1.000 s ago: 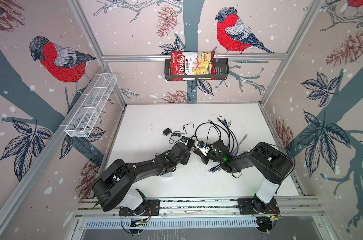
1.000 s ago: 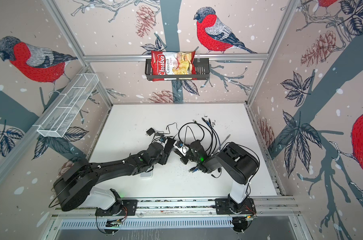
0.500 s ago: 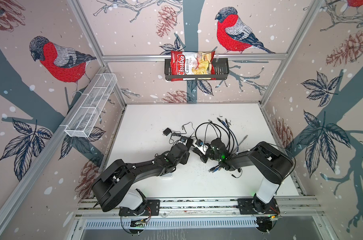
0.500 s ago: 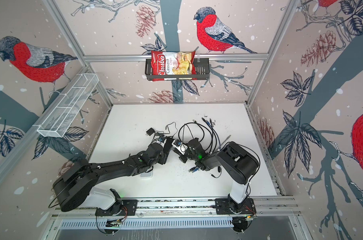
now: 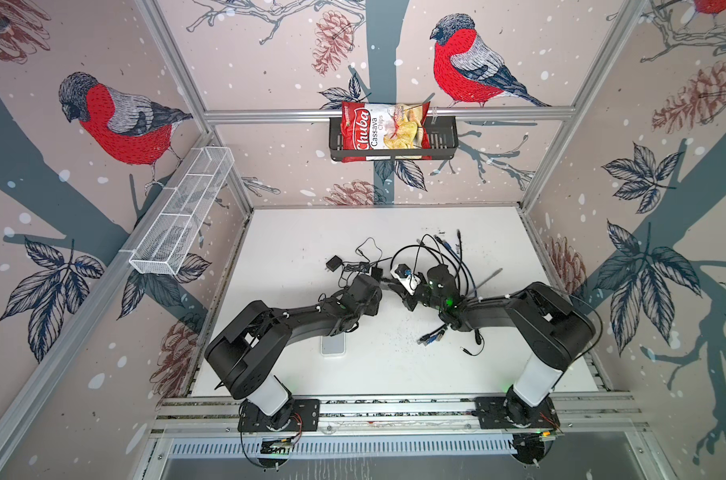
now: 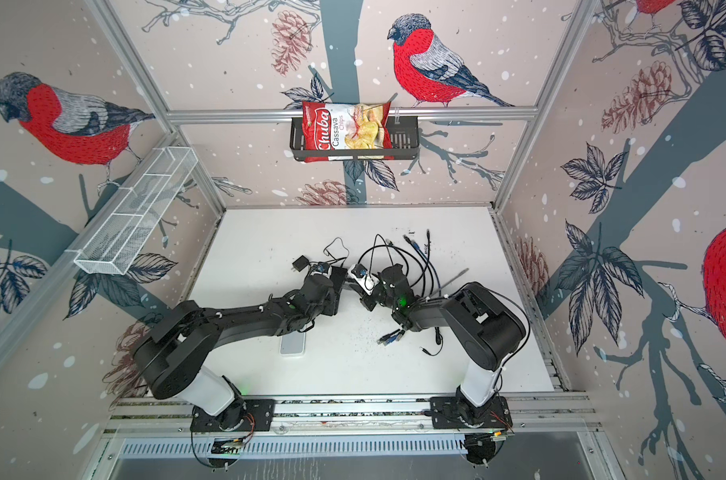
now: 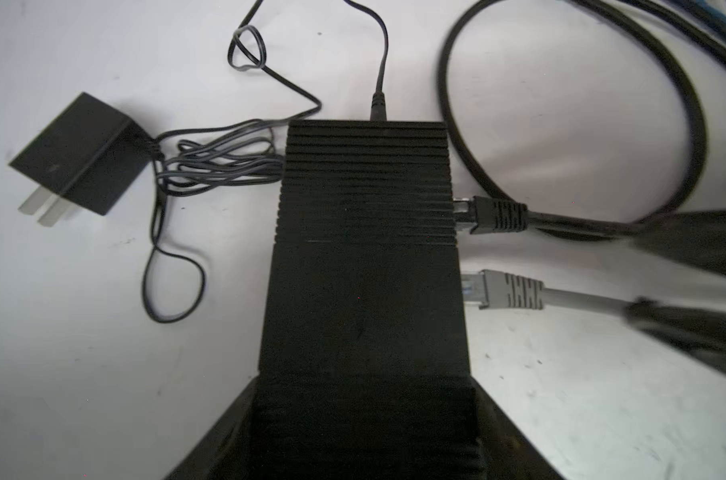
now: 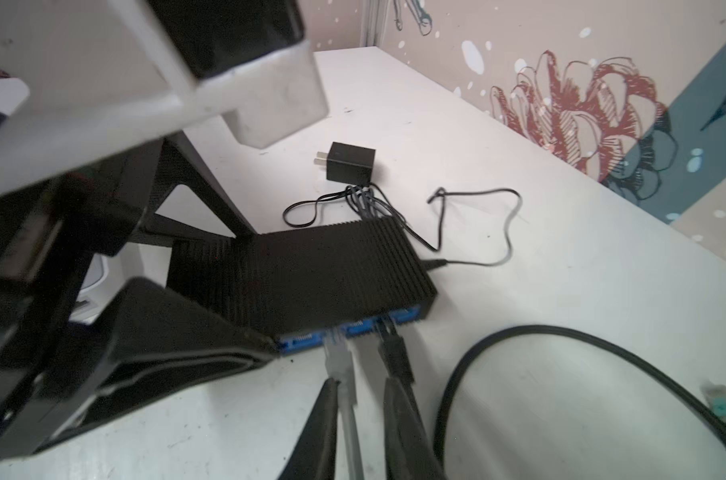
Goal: Insert the plug into the switch port
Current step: 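Open the right gripper and withdraw it toward the cable bundle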
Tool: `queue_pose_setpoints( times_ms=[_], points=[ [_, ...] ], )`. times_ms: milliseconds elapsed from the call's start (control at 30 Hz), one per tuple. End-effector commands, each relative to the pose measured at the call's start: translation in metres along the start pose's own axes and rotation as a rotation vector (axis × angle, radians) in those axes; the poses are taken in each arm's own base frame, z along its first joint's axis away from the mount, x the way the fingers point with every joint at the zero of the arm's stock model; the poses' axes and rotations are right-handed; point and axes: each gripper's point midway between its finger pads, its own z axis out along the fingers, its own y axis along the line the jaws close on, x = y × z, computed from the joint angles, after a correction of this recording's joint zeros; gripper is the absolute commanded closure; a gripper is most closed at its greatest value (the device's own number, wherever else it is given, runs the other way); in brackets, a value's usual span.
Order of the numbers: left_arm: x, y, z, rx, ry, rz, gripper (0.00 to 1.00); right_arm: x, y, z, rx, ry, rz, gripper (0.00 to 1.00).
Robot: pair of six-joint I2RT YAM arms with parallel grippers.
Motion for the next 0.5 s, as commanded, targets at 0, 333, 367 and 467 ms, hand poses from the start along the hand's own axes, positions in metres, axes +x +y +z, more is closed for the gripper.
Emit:
queue_pose_setpoints(
  times_ms=[0, 333, 367, 467],
  points=[
    [-0.010, 0.012, 0.002, -0.046, -0.033, -0.069, 0.76, -0.009, -0.009, -0.011, 0.012, -0.036, 0.038, 0.75],
    [-0.004, 0.023, 0.014, -0.103, -0.029, -0.101, 0.71, -0.020, -0.052, -0.050, 0.162, -0.037, 0.104, 0.68],
    [-0.004, 0.024, 0.015, -0.109, -0.030, -0.103, 0.70, -0.020, -0.055, -0.053, 0.175, -0.033, 0.112, 0.67],
    [-0.002, 0.026, 0.018, -0.124, -0.023, -0.104, 0.62, -0.020, -0.060, -0.060, 0.202, -0.021, 0.117, 0.65]
  ],
)
